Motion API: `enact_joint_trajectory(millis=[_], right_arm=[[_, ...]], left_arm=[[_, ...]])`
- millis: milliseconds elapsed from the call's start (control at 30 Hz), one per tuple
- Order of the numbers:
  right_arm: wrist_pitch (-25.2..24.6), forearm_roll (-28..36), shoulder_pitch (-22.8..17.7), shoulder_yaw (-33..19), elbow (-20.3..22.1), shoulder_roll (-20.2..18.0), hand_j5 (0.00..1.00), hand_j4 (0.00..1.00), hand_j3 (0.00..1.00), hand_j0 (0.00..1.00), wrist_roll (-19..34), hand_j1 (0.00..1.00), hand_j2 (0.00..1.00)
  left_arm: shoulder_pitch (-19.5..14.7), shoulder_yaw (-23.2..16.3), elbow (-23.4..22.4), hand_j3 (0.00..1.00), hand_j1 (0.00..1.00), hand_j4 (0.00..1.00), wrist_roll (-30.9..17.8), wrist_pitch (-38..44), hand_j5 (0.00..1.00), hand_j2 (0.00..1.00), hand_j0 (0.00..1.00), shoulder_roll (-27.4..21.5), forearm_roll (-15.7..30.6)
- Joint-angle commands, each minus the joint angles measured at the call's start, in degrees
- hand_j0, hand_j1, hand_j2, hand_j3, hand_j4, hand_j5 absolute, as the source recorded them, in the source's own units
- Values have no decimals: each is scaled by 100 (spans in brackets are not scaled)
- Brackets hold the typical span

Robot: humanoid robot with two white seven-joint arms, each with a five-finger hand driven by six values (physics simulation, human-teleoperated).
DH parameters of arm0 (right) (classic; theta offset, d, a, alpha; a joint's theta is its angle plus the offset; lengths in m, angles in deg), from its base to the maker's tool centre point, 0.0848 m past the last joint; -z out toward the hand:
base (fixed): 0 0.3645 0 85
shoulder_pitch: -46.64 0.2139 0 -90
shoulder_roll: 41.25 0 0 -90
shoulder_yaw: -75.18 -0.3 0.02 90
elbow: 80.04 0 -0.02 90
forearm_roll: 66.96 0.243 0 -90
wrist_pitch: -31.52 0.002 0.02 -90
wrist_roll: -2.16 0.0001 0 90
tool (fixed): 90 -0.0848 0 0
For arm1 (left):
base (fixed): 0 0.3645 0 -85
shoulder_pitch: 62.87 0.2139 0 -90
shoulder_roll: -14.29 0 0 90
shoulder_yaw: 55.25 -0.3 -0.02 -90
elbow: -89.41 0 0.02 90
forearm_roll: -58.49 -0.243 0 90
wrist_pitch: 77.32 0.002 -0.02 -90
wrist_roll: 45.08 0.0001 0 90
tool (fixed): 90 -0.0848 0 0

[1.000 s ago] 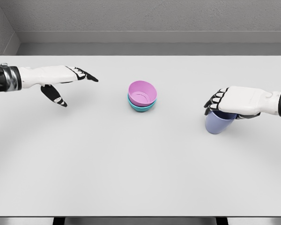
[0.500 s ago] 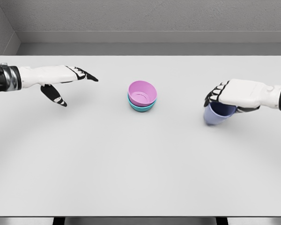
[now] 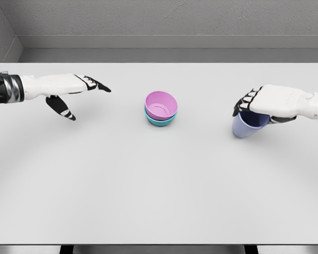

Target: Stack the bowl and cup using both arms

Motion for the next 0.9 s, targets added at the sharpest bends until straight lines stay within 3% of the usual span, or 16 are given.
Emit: enact_joint_trajectory(millis=[0,433,867], right_arm=[[-17,31,0,-121,-54,12,71,71,71,71,1,71,71],[-17,145,378,-279,-529,777,72,72,72,72,1,72,72],[-17,242,492,-358,-564,856,72,72,72,72,1,72,72]], left_arm=[[9,9,1,100,100,100,6,15,100,100,100,-8,37],[0,9,1,100,100,100,6,15,100,100,100,-8,37],[9,9,1,100,100,100,6,15,100,100,100,-8,37]])
